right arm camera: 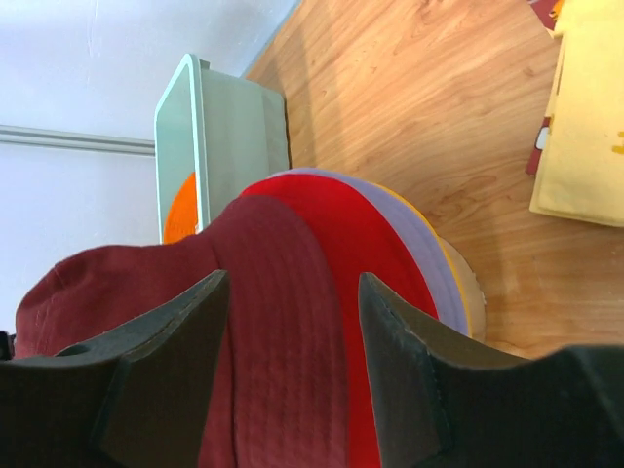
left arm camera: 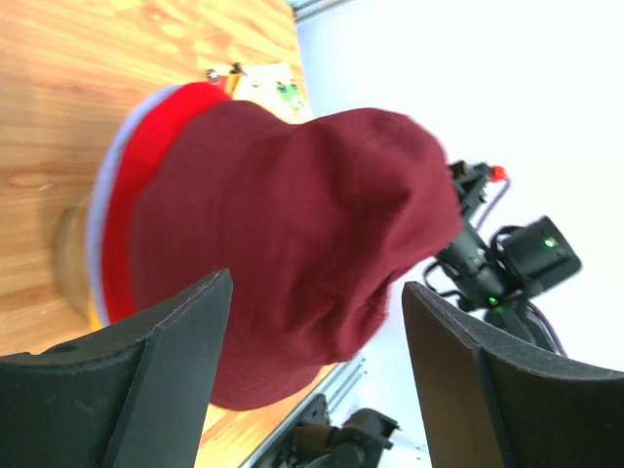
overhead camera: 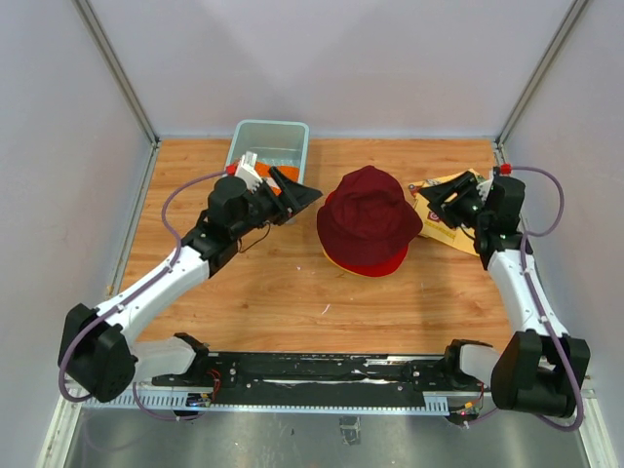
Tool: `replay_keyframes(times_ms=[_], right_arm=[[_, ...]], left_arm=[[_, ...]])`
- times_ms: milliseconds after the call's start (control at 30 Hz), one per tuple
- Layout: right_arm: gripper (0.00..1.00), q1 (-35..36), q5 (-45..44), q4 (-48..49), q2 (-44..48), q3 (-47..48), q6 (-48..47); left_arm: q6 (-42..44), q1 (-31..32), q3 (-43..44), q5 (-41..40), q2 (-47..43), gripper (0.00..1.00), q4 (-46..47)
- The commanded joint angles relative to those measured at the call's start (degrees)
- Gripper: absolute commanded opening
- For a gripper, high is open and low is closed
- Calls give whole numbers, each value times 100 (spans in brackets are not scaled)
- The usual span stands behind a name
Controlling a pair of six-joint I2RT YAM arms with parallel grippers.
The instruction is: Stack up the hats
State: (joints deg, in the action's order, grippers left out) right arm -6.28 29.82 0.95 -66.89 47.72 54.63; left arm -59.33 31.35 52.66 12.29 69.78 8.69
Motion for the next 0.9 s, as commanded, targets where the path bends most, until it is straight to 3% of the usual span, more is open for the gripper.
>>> replay_keyframes(times_ms=[0,233,867], right_arm=[[57,-188,173,111,441,-365,-63],[57,-189,674,745,703,-1090,514],[57,-189,1353,2458,784,-2029,2107]], left_arm=[[-34,-24,-648,-531,-265,75,132],[-614,-24,-1634,-140,-141,76,1297],[-1841,-24,-2344,-49,1083,76,3812]])
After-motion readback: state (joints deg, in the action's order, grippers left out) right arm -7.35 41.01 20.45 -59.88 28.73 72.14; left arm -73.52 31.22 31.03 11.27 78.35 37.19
